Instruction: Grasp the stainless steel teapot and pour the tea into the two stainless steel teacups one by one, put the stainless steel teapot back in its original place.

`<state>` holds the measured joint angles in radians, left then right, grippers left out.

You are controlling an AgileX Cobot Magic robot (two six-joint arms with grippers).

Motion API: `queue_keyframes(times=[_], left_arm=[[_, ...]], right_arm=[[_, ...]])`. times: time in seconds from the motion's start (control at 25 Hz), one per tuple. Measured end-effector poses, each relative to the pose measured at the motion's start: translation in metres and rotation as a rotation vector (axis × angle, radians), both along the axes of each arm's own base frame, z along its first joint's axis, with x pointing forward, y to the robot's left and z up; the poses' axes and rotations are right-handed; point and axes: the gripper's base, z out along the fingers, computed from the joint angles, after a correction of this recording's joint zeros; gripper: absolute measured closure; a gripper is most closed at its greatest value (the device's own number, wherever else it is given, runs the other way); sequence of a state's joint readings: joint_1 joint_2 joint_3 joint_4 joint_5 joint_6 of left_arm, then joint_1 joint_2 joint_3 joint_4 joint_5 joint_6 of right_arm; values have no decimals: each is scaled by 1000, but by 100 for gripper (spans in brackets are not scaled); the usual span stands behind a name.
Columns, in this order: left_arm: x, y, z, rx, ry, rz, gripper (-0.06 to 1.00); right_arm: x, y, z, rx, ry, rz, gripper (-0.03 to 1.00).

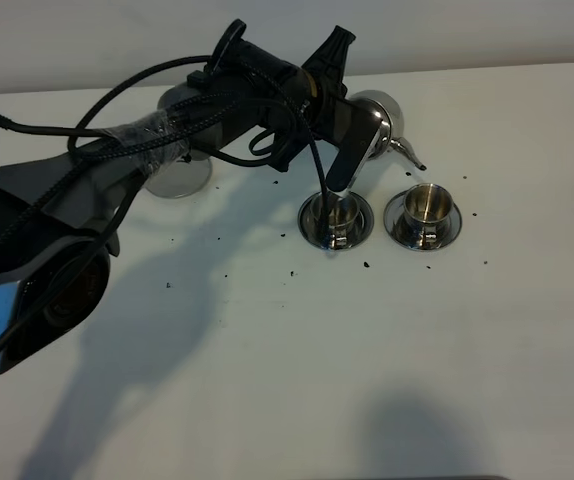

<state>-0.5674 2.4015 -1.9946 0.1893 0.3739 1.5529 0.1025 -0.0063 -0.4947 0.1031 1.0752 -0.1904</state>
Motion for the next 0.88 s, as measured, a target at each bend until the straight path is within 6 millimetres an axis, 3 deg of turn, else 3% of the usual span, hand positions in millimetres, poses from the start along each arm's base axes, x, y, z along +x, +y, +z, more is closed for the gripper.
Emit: queue_keyframes(times=[0.88], left_arm=[[-2,-13,-5,46,-79,-112,72]], right_arm=[[0,0,0,0,0,0,48]])
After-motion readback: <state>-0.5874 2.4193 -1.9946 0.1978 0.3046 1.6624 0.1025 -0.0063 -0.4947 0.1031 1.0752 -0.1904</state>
